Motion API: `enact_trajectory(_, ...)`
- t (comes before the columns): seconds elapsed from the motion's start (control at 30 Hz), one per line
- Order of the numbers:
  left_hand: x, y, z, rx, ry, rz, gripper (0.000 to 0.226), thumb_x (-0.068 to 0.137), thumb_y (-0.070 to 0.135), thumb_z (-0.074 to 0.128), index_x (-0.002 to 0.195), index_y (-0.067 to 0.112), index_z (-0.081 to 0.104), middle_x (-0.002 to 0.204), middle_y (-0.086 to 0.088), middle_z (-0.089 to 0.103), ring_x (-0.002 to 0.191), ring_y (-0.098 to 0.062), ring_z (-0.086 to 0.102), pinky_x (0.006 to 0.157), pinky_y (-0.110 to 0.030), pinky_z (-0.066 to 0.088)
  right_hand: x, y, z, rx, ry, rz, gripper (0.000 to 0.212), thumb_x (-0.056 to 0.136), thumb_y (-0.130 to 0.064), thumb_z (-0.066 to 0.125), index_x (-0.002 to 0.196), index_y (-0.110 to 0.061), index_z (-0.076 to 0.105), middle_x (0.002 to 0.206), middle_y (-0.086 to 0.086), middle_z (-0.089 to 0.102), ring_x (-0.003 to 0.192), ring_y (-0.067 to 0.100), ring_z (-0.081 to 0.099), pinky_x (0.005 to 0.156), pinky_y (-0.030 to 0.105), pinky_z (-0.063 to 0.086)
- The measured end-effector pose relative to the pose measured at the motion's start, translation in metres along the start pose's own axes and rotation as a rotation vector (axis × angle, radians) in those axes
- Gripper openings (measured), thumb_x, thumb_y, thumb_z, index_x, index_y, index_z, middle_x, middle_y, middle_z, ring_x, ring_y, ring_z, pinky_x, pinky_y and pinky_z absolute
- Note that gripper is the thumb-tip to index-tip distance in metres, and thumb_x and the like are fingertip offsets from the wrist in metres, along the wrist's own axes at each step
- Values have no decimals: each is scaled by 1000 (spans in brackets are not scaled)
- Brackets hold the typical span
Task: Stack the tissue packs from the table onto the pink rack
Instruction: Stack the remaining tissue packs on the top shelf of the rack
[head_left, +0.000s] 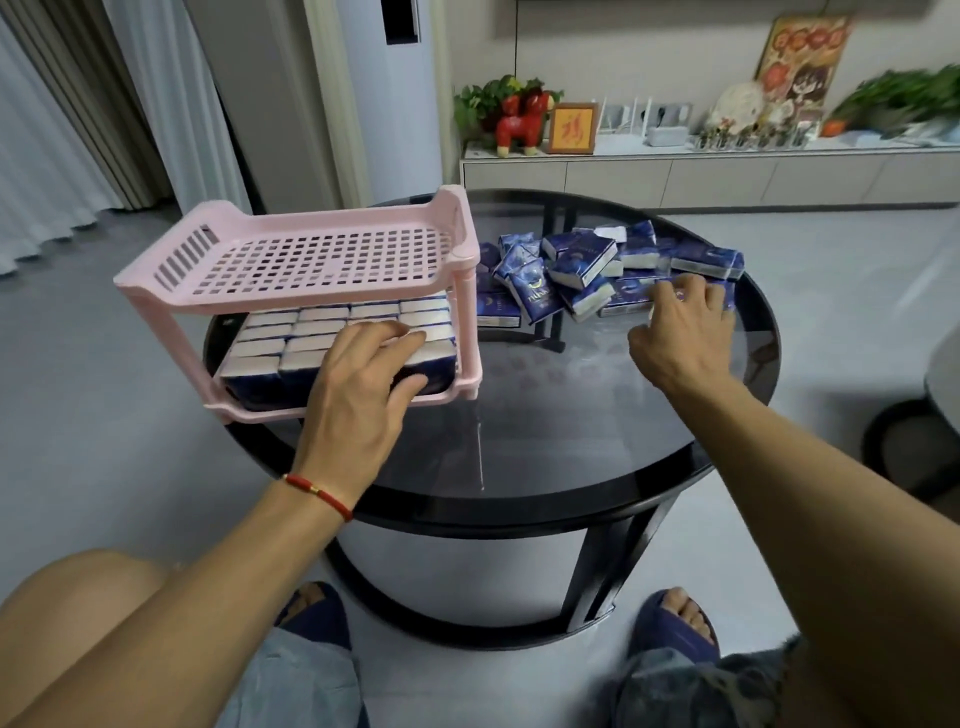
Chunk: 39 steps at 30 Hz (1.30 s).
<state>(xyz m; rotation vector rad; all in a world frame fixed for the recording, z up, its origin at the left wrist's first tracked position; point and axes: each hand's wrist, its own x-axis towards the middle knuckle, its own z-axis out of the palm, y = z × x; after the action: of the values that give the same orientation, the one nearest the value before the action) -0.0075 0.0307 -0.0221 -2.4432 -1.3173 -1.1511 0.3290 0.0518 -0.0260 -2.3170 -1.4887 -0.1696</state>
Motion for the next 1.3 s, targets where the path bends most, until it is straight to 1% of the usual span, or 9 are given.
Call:
enact_trajectory(0.1, -11, 26, -13, 6, 52, 55, 35, 85, -4, 74, 120, 3, 72, 120, -13, 64, 114, -33, 56, 107, -37, 44, 8, 13, 7, 54, -133, 158, 45, 99, -27, 53, 144, -25, 45, 164, 20, 21, 148, 45, 22, 118, 61, 20)
enact_trajectory(0.4, 17, 94, 19, -313, -203, 161, 36, 78, -4, 63, 107, 13, 75, 110, 0, 65, 109, -21, 56, 103, -33, 44, -9, 29, -2, 111, -24, 111, 12, 95, -21, 62, 106, -21, 58, 116, 19, 61, 108, 42, 57, 96, 56, 45)
enact_trajectory(0.5, 42, 106, 43, -373, -404, 67, 36, 84, 2, 60, 115, 17, 72, 119, -1, 65, 117, -20, 54, 106, -27, 37, -18, 37, -17, 198, -57, 3, 13, 90, -23, 75, 99, -17, 67, 104, 12, 67, 92, 33, 61, 78, 42, 53)
enact_trajectory(0.67, 71, 116, 88, -372, -580, 138, 60, 84, -6, 55, 143, 10, 55, 148, -9, 52, 141, -24, 42, 121, -31, 25, -34, 49, -39, 302, -381, -309, 12, 89, -20, 78, 96, -27, 71, 111, -4, 71, 100, 11, 65, 86, 36, 57)
enact_trajectory(0.8, 75, 109, 115, -307, -793, 162, 71, 94, 6, 52, 160, 13, 26, 165, -8, 29, 154, -21, 21, 126, -42, 20, -23, 60, -24, 511, -269, -130, 10, 93, -12, 65, 97, -20, 65, 127, -1, 67, 114, 15, 62, 98, 38, 52)
enact_trajectory(0.9, 74, 103, 120, -224, -739, 204, 64, 97, 17, 56, 156, 12, 33, 154, -9, 42, 144, -26, 34, 117, -46, 33, 5, 63, -2, 331, -23, 52, 43, 92, -15, 62, 134, -16, 55, 147, 7, 52, 133, 29, 50, 107, 44, 43)
enact_trajectory(1.0, 72, 104, 111, -149, -716, 130, 63, 94, 30, 66, 148, 12, 41, 138, -8, 45, 129, -27, 39, 108, -43, 41, 25, 64, 16, 137, -97, 153, 67, 97, -25, 53, 158, -23, 26, 169, 4, 19, 151, 31, 27, 115, 54, 30)
enact_trajectory(1.13, 62, 103, 100, -164, -706, 4, 56, 84, 37, 77, 129, 12, 55, 119, -6, 41, 120, -28, 41, 100, -36, 41, 37, 57, 21, 67, -135, 192, 56, 96, -28, 48, 151, -26, 35, 155, 9, 32, 137, 35, 40, 112, 58, 26)
enact_trajectory(1.3, 56, 103, 83, -166, -717, -91, 64, 82, 37, 77, 135, 14, 51, 129, -9, 51, 124, -30, 46, 102, -38, 44, 26, 36, 5, -6, -180, 163, 51, 89, -55, 65, 126, -22, 53, 134, 18, 42, 124, 44, 45, 105, 55, 38)
